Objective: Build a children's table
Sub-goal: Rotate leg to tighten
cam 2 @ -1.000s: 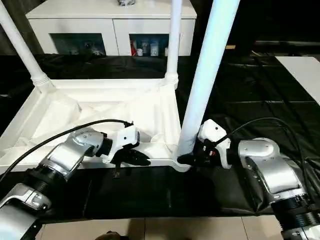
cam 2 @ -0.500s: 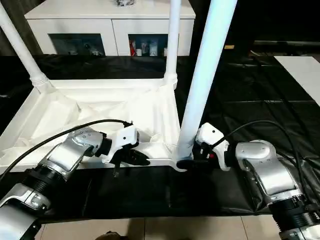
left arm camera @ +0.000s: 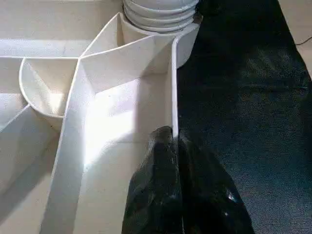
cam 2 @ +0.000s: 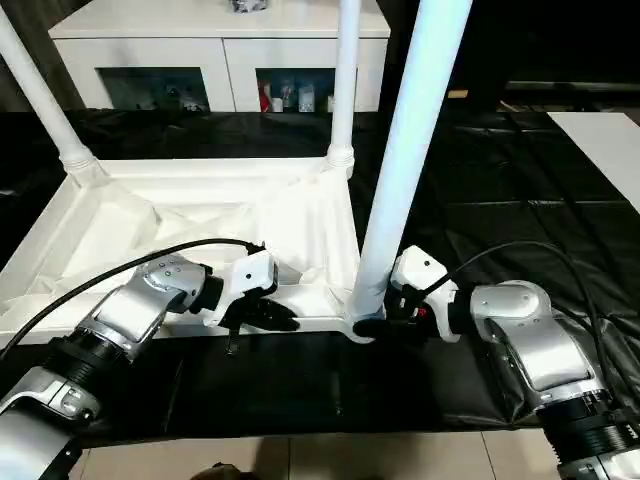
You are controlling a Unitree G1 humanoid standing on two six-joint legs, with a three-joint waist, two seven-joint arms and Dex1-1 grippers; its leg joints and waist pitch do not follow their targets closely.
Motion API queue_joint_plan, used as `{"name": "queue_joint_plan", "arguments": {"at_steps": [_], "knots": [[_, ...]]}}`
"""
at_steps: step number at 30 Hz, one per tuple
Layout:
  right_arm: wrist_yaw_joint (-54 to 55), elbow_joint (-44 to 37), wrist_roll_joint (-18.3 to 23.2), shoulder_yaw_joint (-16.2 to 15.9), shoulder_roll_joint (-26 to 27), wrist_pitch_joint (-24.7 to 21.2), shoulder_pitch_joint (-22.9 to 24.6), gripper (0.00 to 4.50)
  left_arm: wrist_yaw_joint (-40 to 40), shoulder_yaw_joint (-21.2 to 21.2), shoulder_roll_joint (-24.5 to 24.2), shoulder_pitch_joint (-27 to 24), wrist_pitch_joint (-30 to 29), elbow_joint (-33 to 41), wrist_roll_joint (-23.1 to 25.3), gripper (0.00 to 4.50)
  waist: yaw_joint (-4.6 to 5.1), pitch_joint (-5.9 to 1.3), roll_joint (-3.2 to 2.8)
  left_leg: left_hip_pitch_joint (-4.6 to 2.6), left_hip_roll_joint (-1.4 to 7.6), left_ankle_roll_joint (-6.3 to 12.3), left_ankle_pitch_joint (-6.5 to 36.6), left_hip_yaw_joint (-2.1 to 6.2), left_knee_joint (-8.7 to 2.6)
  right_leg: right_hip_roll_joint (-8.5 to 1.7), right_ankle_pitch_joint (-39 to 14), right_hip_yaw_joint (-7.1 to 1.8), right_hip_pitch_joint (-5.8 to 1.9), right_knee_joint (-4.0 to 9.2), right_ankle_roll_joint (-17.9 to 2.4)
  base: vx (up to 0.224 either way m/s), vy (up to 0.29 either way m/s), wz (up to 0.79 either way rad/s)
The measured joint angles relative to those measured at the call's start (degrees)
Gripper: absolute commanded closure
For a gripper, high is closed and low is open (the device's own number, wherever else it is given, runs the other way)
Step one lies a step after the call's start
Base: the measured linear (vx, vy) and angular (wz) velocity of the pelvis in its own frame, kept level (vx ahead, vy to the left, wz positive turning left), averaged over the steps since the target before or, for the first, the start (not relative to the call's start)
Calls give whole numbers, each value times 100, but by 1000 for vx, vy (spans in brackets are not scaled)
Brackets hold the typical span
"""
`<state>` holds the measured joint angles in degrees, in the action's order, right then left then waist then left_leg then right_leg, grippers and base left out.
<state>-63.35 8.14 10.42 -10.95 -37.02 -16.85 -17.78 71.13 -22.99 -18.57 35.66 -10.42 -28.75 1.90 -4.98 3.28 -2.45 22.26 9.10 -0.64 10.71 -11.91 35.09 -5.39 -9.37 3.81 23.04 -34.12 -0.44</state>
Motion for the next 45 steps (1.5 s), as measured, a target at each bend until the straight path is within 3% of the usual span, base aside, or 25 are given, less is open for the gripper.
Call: {"name": "queue_joint_plan", "arguments": {"at_steps": [10,14,20,23,29,33,36,39,43,45], "knots": [[102,57,25,50,122,2,25,180,-31,2,-16,0,-16,-7,3,450,14,-1,0,-3,2,0,0,0,0,1,0,0,-1,-2,0,0,0,0],[1454,639,-179,277,1004,221,-103,181,-720,263,220,158,-143,-458,47,450,170,-9,7,-18,4,-3,0,0,3,5,15,2,-9,-4,-23,0,0,0],[3617,1233,-397,822,2198,108,-420,181,-1906,639,980,620,-324,-1397,26,450,306,-5,6,-7,-2,-3,0,1,18,3,9,-3,-3,8,-12,0,0,0],[4822,1596,-576,1055,2864,80,-746,181,-2625,770,1343,934,-461,-1850,5,450,308,-5,3,1,-2,-3,0,1,18,3,32,-2,7,4,-41,0,0,0],[6501,2243,-1022,1158,3512,244,-1266,183,-3446,934,1780,1234,-421,-2365,19,450,304,-9,-10,12,-1,-2,1,2,15,5,25,0,13,18,-29,0,0,0],[6585,2399,-1078,1203,3575,423,-1322,183,-3508,942,1813,1288,-293,-2498,51,450,300,-9,-16,12,-2,1,2,2,11,4,24,1,12,23,-27,0,0,0],[6480,2333,-1036,1265,3596,608,-1199,116,-3515,941,1813,1292,-169,-2557,114,450,298,-7,-25,9,-2,0,2,2,8,4,24,1,12,20,-27,0,0,0],[6231,1930,-999,1102,3657,751,-1039,108,-3645,941,1697,1299,-2,-2630,188,450,360,-6,-26,-2,-1,-2,1,9,6,6,32,3,14,18,-24,0,0,0],[5907,1470,-983,1071,3305,732,-957,65,-3434,908,1635,1293,68,-2609,221,450,320,-4,-28,1,-1,-2,1,12,5,6,31,6,15,21,-22,0,0,0],[5309,1127,-881,1028,2805,571,-831,43,-3073,782,1479,1185,157,-2410,236,450,292,-4,-29,2,-2,-2,1,12,0,6,28,5,14,25,-18,0,0,0]]}}
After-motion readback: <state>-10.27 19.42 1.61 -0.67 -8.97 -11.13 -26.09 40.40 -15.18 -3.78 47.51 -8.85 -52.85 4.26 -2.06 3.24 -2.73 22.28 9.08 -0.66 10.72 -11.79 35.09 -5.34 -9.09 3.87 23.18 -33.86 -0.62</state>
